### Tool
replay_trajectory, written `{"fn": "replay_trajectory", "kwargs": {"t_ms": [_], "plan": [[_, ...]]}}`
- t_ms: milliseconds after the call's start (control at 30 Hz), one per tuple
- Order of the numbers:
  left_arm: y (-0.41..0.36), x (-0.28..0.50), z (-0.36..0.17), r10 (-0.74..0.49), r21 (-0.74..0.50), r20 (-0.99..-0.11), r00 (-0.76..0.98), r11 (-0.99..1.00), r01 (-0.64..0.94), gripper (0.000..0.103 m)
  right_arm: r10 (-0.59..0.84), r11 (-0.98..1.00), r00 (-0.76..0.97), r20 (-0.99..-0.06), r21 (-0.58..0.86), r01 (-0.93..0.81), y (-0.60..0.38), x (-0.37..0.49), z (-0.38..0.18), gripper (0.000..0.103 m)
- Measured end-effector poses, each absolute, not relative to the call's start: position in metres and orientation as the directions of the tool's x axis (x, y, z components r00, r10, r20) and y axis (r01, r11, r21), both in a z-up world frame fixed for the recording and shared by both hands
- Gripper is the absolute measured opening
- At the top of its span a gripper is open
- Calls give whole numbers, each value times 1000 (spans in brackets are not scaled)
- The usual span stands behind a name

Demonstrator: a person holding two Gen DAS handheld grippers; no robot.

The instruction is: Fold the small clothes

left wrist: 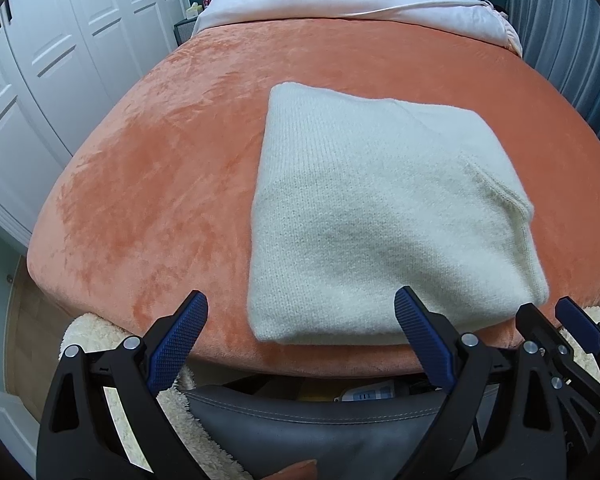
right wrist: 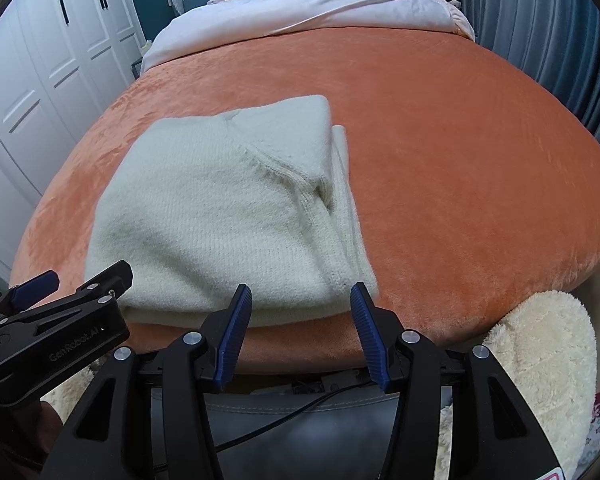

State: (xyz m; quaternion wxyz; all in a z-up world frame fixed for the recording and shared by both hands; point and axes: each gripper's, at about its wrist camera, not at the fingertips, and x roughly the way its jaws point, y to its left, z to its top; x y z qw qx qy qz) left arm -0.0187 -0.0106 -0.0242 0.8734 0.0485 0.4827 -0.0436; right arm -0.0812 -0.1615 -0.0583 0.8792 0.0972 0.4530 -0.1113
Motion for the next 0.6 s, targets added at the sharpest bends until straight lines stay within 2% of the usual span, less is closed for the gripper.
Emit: {"fn": "replay_trajectory", "kwargs": {"t_ms": [600], "plan": [[-6,-21,-29,-35,39,-852,522,991,131,92,-98,954,555,-826,80,288,-160,-79,-61,51]]}}
